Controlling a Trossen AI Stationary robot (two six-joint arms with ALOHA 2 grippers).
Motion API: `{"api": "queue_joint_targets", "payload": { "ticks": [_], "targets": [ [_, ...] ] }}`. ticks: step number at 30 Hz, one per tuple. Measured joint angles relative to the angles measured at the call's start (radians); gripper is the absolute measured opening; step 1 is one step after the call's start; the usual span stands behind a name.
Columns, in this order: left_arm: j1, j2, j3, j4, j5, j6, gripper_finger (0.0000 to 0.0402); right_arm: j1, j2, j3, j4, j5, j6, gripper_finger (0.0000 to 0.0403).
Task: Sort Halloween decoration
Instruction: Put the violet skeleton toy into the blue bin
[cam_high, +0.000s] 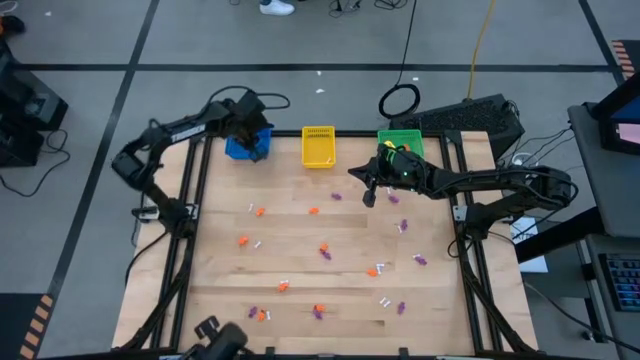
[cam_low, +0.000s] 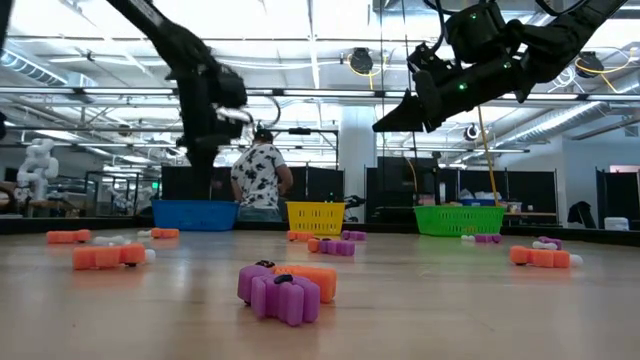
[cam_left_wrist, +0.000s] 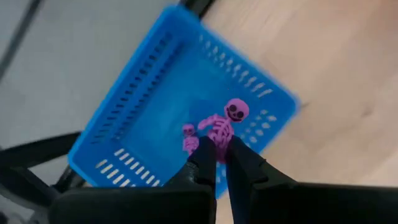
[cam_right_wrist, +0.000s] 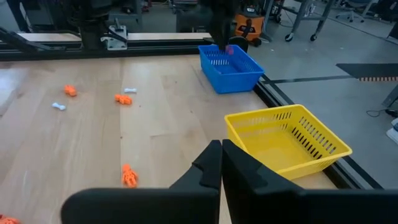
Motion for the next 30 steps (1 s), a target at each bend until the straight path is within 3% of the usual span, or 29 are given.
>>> {"api": "queue_joint_targets", "payload": {
  "ticks": [11,30],
  "targets": [
    [0.067,0.128,0.024,0.058,-0.012,0.001,0.001,0.0,0.0,0.0,-0.018,0.0,0.0,0.0],
    [0.099,0.146,0.025,0.142,0.016,0.014,0.001,0.0,0.0,0.0,-0.007,0.0,-0.01,0.0]
  ]
}}
